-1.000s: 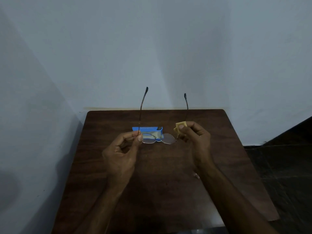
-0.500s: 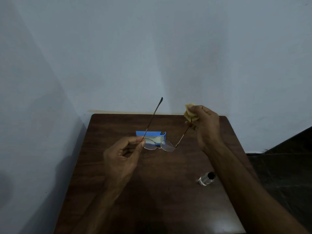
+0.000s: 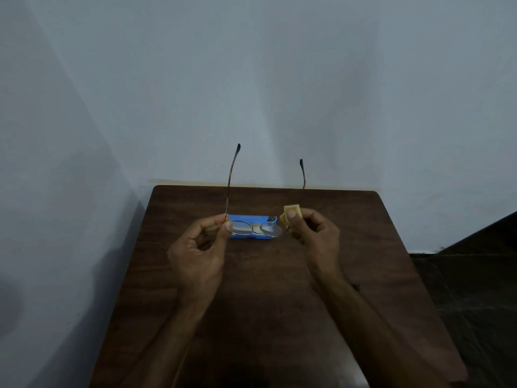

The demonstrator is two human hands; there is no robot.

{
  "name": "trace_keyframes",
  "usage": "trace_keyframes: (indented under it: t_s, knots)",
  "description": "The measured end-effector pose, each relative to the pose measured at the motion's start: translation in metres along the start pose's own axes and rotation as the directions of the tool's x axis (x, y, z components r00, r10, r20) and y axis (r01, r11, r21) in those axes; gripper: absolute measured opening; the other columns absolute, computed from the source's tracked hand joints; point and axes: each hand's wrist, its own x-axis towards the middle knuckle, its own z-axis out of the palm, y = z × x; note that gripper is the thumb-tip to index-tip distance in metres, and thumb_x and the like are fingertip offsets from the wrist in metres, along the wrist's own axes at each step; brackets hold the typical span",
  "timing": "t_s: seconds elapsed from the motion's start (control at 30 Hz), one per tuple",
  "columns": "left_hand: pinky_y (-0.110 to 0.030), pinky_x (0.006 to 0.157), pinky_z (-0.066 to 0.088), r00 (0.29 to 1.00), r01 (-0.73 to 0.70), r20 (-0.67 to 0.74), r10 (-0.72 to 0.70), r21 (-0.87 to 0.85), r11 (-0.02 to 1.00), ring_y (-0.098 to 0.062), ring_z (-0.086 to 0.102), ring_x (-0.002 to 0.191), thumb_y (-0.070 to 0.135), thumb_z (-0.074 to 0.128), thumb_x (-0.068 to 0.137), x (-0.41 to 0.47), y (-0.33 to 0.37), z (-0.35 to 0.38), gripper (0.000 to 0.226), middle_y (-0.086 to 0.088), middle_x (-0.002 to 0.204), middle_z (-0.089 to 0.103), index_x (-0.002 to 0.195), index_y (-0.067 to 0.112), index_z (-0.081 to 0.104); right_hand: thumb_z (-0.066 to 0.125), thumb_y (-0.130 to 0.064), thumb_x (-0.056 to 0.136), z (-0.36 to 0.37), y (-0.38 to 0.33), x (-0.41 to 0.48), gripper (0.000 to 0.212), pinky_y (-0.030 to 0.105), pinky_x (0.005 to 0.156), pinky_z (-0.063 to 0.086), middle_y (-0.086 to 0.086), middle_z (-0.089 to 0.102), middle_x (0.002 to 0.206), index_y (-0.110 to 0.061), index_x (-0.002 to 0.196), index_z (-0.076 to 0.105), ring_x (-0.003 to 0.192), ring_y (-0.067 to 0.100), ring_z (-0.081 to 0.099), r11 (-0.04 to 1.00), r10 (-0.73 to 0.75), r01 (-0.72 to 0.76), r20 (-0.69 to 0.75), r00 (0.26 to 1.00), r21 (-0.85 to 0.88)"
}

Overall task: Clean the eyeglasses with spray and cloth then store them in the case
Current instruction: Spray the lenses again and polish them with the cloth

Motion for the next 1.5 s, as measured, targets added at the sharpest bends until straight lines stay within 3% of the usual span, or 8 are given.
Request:
trace_keyframes:
  t_s: [0.2,0.37,0.57,0.7,1.03,1.13,1.3,1.5]
  knots:
    - [-0.016,0.081,0.063,0.997,0.064,-0.025,-0.068,-0.119,0.991,-0.005,0.080,0.095,0.023,0.082,0.088,0.000,-0.004,0.000,0.025,0.017,0.104,0.082,0.113,0.029,0.078,0.078,-0.036,0.087,0.006,0.017,-0.021,0.023,0.025,0.077,0.056,0.003,0.080,0.100,-0.019,0.102,0.081,0.088,0.006,0.071,0.999,0.011,-0.011,0.010,1.000,0.039]
    - [-0.029,0.087,0.066,0.998,0.064,0.011,-0.063,-0.118,0.991,-0.013,0.081,0.097,0.020,0.083,0.090,-0.003,-0.012,-0.004,0.023,0.009,0.104,0.083,0.112,0.026,0.081,0.077,-0.021,0.092,0.001,0.011,-0.007,0.011,0.022,0.074,0.055,0.005,0.079,0.097,-0.016,0.100,0.081,0.086,0.007,0.071,0.998,-0.046,0.046,0.010,0.999,0.041]
    - [-0.013,0.085,0.060,0.994,-0.081,0.075,0.083,-0.027,0.996,-0.006,0.079,0.099,0.020,0.083,0.091,-0.003,-0.011,-0.009,0.023,0.011,0.107,0.082,0.113,0.017,0.081,0.075,-0.012,0.093,-0.001,-0.018,0.032,0.009,0.036,0.083,0.059,0.012,0.080,0.096,-0.008,0.100,0.079,0.096,0.027,0.077,0.987,-0.076,0.082,-0.049,0.996,0.140]
    - [-0.014,0.084,0.060,0.987,-0.124,0.101,0.122,0.015,0.992,-0.008,0.079,0.101,0.018,0.083,0.090,-0.003,-0.015,-0.013,0.023,0.002,0.108,0.082,0.112,0.011,0.081,0.078,-0.015,0.090,0.001,-0.039,0.054,0.006,0.045,0.088,0.058,0.009,0.077,0.086,-0.010,0.091,0.081,0.087,0.024,0.075,0.985,-0.088,0.095,-0.054,0.995,0.145]
    - [-0.012,0.086,0.059,0.999,-0.034,0.010,0.034,-0.015,0.999,-0.003,0.078,0.099,0.014,0.083,0.090,0.004,-0.011,-0.009,0.026,0.012,0.106,0.081,0.114,0.021,0.079,0.076,-0.020,0.093,0.007,-0.027,0.043,0.010,0.029,0.077,0.058,0.009,0.080,0.093,-0.012,0.097,0.080,0.092,0.022,0.077,0.994,-0.066,0.066,-0.005,0.998,0.091]
    - [-0.014,0.083,0.062,1.000,0.026,-0.009,-0.027,-0.068,0.997,-0.003,0.078,0.100,0.019,0.083,0.089,0.007,-0.014,-0.007,0.027,0.016,0.106,0.081,0.114,0.031,0.077,0.074,-0.020,0.094,0.009,-0.009,0.024,0.014,0.028,0.078,0.057,0.007,0.080,0.097,-0.011,0.104,0.079,0.095,0.020,0.076,0.999,-0.053,0.053,0.032,0.998,0.009]
    - [-0.024,0.079,0.066,0.991,0.122,-0.025,-0.133,-0.250,0.960,-0.014,0.080,0.102,0.028,0.080,0.089,0.009,-0.014,-0.003,0.023,0.009,0.107,0.083,0.111,0.034,0.079,0.077,-0.016,0.092,0.013,0.005,0.001,0.010,0.022,0.068,0.051,0.006,0.078,0.096,-0.012,0.100,0.080,0.081,0.008,0.066,0.993,-0.112,0.113,0.028,0.993,-0.030]
    - [-0.024,0.077,0.065,0.976,0.193,-0.011,-0.220,-0.436,0.879,-0.018,0.080,0.100,0.017,0.080,0.091,0.008,-0.007,0.004,0.022,-0.002,0.106,0.083,0.106,0.034,0.083,0.074,-0.015,0.095,0.010,-0.007,-0.007,0.013,0.037,0.079,0.060,0.006,0.076,0.099,-0.009,0.106,0.076,0.096,0.022,0.072,0.972,-0.220,0.220,0.012,0.975,-0.087]
